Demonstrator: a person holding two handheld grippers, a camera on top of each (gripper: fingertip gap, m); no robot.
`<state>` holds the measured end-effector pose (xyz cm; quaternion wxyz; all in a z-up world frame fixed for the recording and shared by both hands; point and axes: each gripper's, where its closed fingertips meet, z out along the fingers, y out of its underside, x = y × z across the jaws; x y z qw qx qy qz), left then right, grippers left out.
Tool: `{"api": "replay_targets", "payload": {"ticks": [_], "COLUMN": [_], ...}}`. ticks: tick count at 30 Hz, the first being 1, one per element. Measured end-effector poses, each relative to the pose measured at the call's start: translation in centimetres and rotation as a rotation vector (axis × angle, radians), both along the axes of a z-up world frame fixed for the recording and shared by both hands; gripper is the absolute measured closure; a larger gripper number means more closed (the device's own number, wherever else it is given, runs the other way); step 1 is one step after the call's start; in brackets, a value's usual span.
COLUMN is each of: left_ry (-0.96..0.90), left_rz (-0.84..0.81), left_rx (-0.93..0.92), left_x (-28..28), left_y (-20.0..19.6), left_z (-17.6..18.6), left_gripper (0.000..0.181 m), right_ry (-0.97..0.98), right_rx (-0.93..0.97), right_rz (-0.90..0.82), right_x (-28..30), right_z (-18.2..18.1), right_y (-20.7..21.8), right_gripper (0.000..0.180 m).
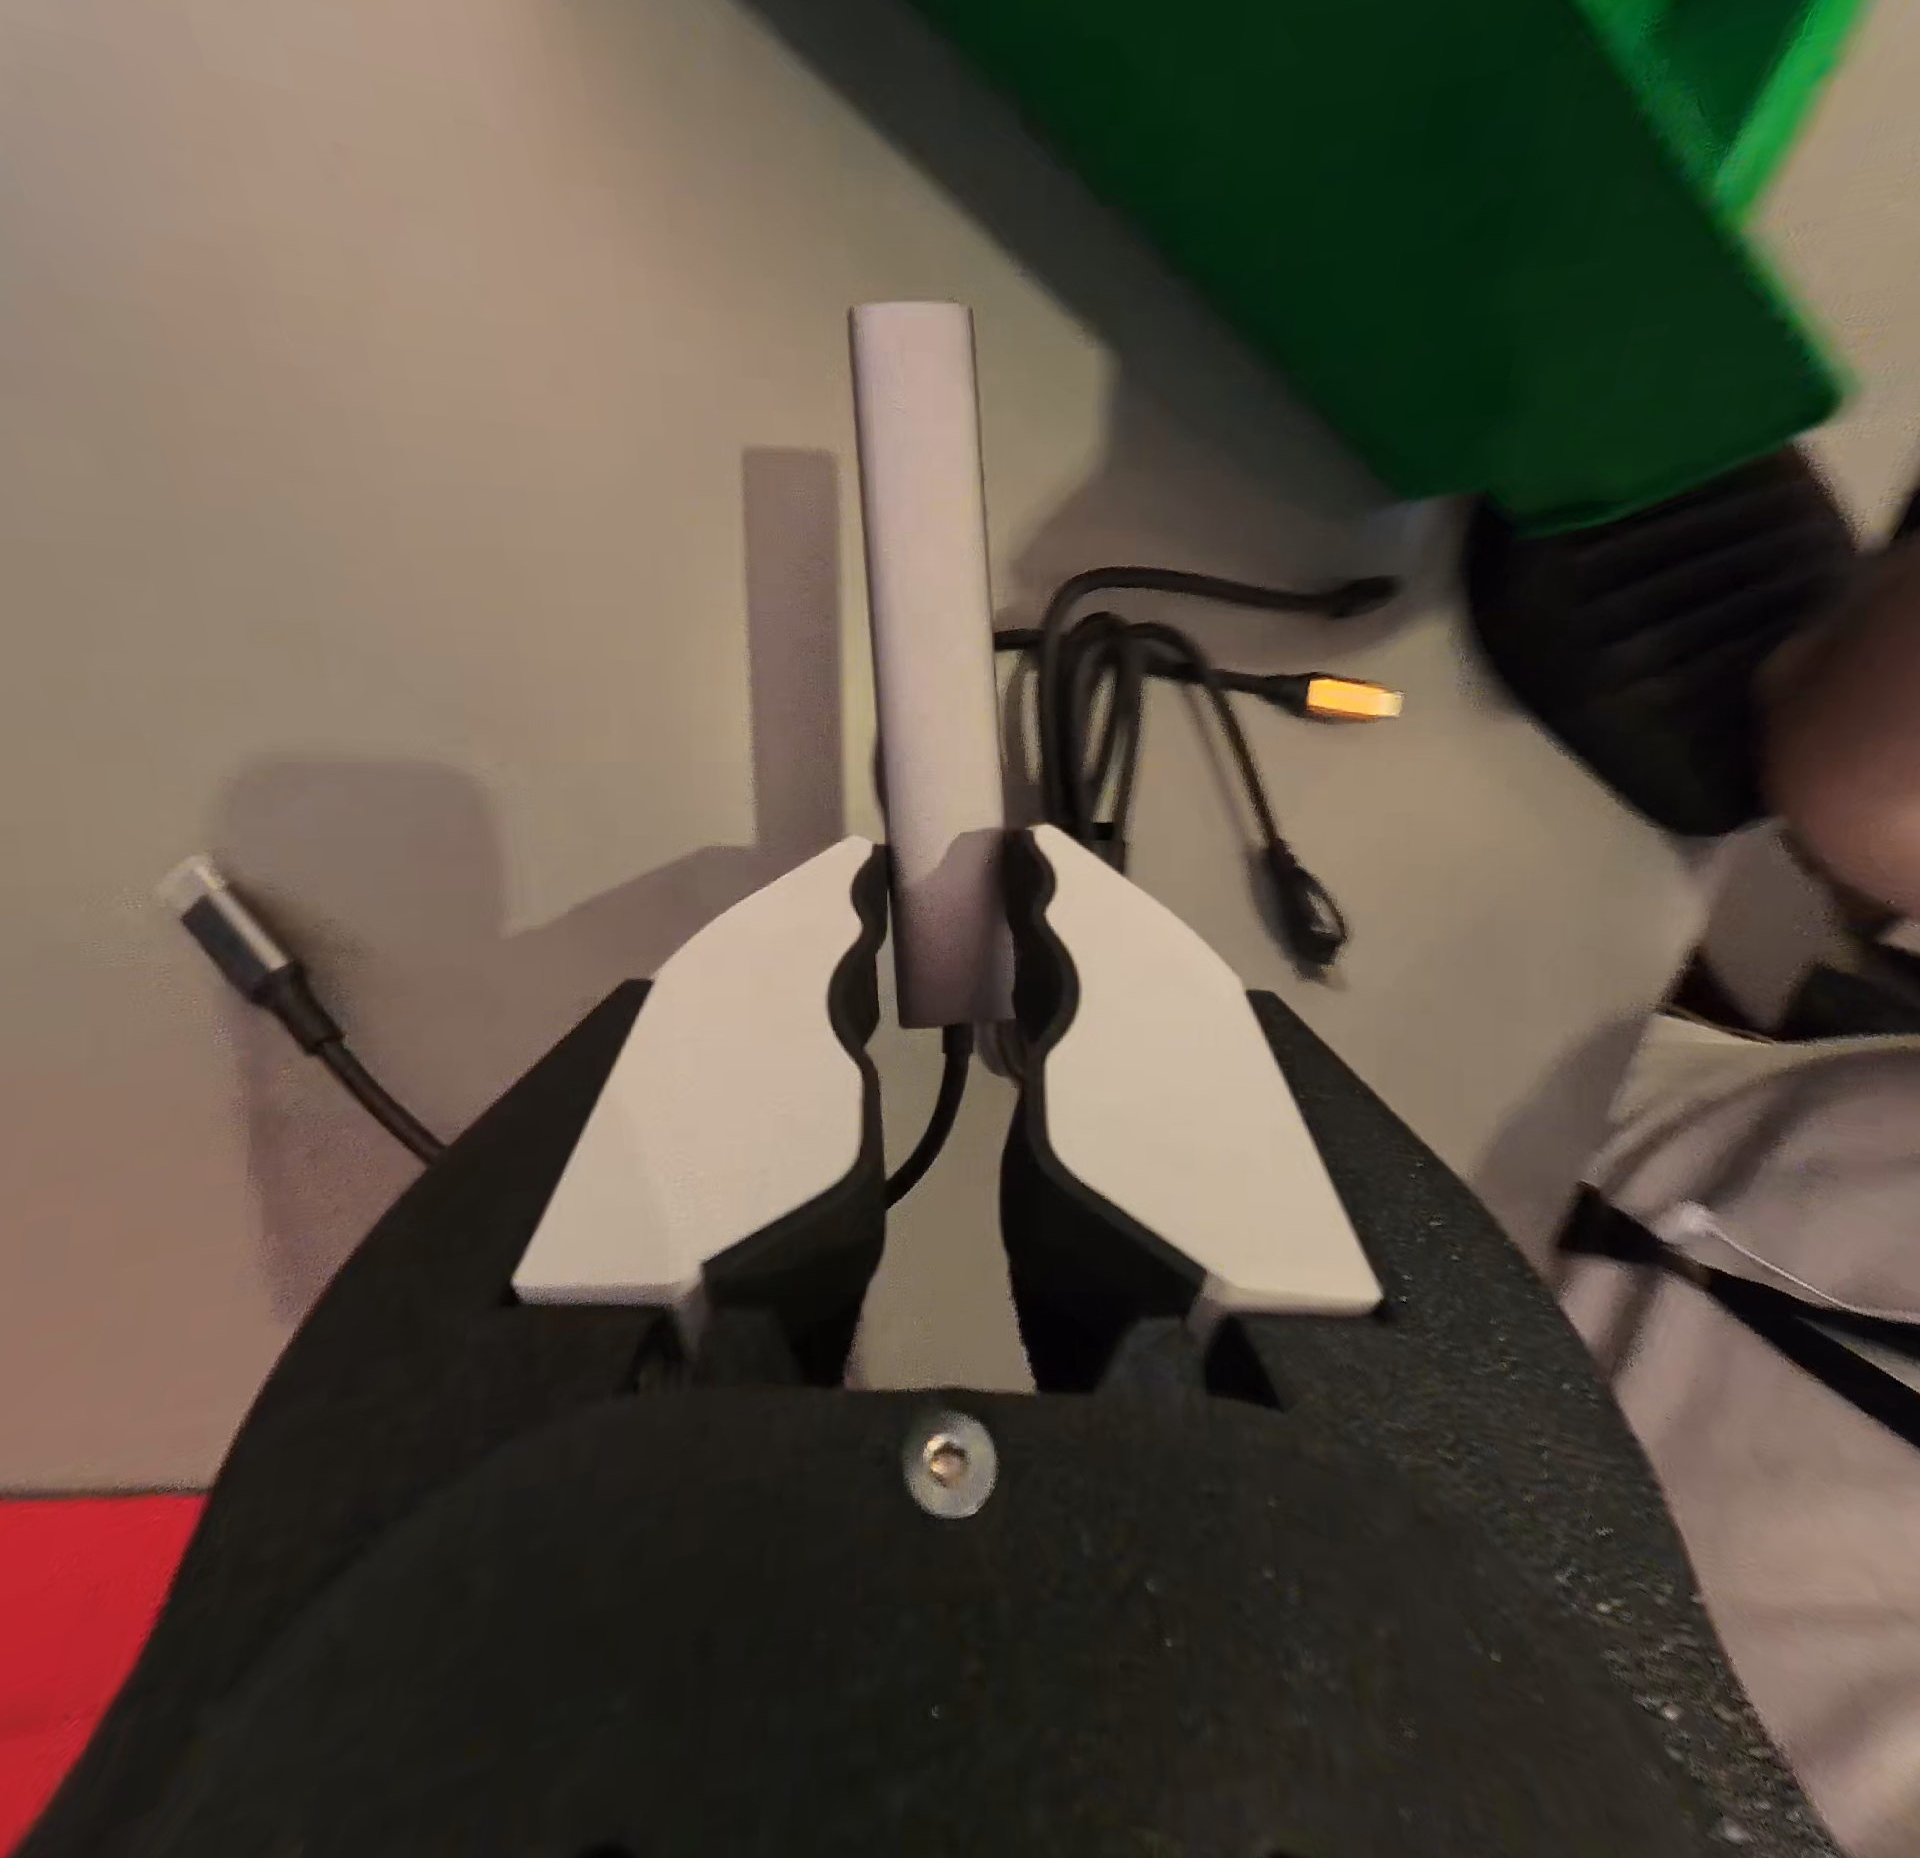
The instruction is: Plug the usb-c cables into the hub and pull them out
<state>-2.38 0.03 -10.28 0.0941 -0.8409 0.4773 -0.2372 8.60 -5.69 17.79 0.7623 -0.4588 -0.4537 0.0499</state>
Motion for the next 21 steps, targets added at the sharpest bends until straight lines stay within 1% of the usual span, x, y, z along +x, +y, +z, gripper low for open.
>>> {"api": "replay_targets", "payload": {"ticks": [3, 5, 10, 14, 15, 21], "left_ry": [-0.147, -0.252, -0.589, -0.825, -0.866, -0.972], "left_rz": [-0.010, -0.004, 0.020, 0.061, 0.067, 0.071], "left_rx": [-0.063, -0.067, -0.130, -0.126, -0.105, 0.000], "left_x": [0.2, 0.3, 0.3, -0.1, -0.1, 0.5], "left_y": [-0.8, -0.8, -0.8, -0.1, 0.1, 0.1], "left_z": [2.7, 4.8, 10.7, 14.7, 15.4, 17.6], "left_gripper": [0.159, 0.160, 0.159, 0.160, 0.160, 0.160], "right_ry": [-0.030, -0.061, -0.123, -0.192, -0.214, -0.366], "right_rx": [-0.048, -0.071, -0.105, -0.129, -0.133, -0.149], "right_rz": [-0.037, -0.042, -0.020, -0.044, -0.057, -0.196], "right_x": [-0.5, -1.2, -3.9, -6.0, -6.5, -8.4], "right_z": [-0.8, -1.6, -2.7, -3.8, -4.1, -6.3], "right_y": [1.1, 1.6, 2.1, 2.6, 2.7, 4.3], "right_gripper": [0.166, 0.166, 0.166, 0.166, 0.166, 0.166]}}
